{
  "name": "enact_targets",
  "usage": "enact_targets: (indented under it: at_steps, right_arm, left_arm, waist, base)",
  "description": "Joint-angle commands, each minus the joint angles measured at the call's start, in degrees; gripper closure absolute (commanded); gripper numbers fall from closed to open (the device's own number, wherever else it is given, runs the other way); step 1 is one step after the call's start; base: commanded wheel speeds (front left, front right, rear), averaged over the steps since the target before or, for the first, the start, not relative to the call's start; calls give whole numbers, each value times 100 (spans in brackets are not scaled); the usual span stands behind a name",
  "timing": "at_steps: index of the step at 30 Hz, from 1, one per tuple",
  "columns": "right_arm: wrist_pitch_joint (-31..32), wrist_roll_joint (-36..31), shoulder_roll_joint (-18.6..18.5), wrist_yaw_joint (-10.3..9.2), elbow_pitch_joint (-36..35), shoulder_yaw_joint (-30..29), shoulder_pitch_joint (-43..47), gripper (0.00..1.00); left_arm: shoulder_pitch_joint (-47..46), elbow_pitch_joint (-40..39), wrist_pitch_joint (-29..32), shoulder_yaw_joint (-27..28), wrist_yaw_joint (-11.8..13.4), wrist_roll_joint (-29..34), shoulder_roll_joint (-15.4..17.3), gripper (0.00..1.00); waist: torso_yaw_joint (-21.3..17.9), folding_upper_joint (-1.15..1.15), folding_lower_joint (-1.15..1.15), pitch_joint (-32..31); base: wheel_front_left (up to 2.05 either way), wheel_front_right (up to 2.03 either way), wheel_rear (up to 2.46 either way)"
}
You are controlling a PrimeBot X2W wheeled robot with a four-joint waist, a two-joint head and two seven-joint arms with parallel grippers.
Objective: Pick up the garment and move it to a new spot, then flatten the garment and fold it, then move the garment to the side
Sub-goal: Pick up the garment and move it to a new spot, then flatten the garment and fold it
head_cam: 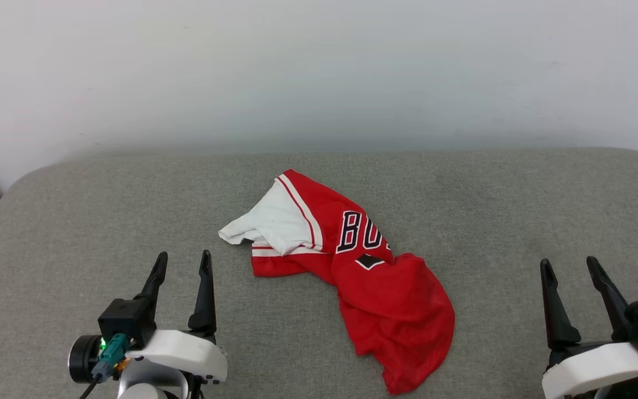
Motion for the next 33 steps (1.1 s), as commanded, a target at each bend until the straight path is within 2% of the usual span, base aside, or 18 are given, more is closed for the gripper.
enact_targets:
  at_steps: [1,7,10,15,18,21,28,33]
  right_arm:
    - [4,46,6,-2,-35,7,81,0]
    - [54,100,6,-2,-42,26,96,0]
    - [139,333,6,-2,42,-5,104,0]
    - [630,621,6,-2,232,-151,-56,0]
    - [1247,682,6,-2,354,-246,-358,0]
    - [2113,847,-214,-2,552,-227,-726,0]
    - [4400,1468,-712,-2,923,213,-1676,0]
    - [5449,1691,-898,-2,1100,503,-2107,0]
  left_arm:
    - [62,-35,-30,-18,-14,16,24,0]
    - [74,-80,-34,-55,-42,26,10,0]
    - [81,-94,-35,-74,-38,33,19,0]
    - [-21,-172,1,-146,-24,73,24,0]
    - [-183,-267,3,-241,-25,159,-11,0]
    - [-323,-333,-9,-294,-27,221,-64,0]
    - [-578,-316,-36,-349,-87,293,-253,0]
    - [-762,-216,-47,-412,-159,328,-434,0]
  waist:
    - [0,0,0,9]
    - [-17,0,0,23]
    - [-31,0,0,20]
    - [20,0,0,132]
    - [145,0,0,374]
    - [284,0,0,615]
    - [704,0,0,995]
    - [1042,0,0,1257]
  base:
    - [0,0,0]
    - [0,0,0]
    - [0,0,0]
    - [0,0,0]
    - [0,0,0]
    - [0,0,0]
    - [0,0,0]
    - [0,0,0]
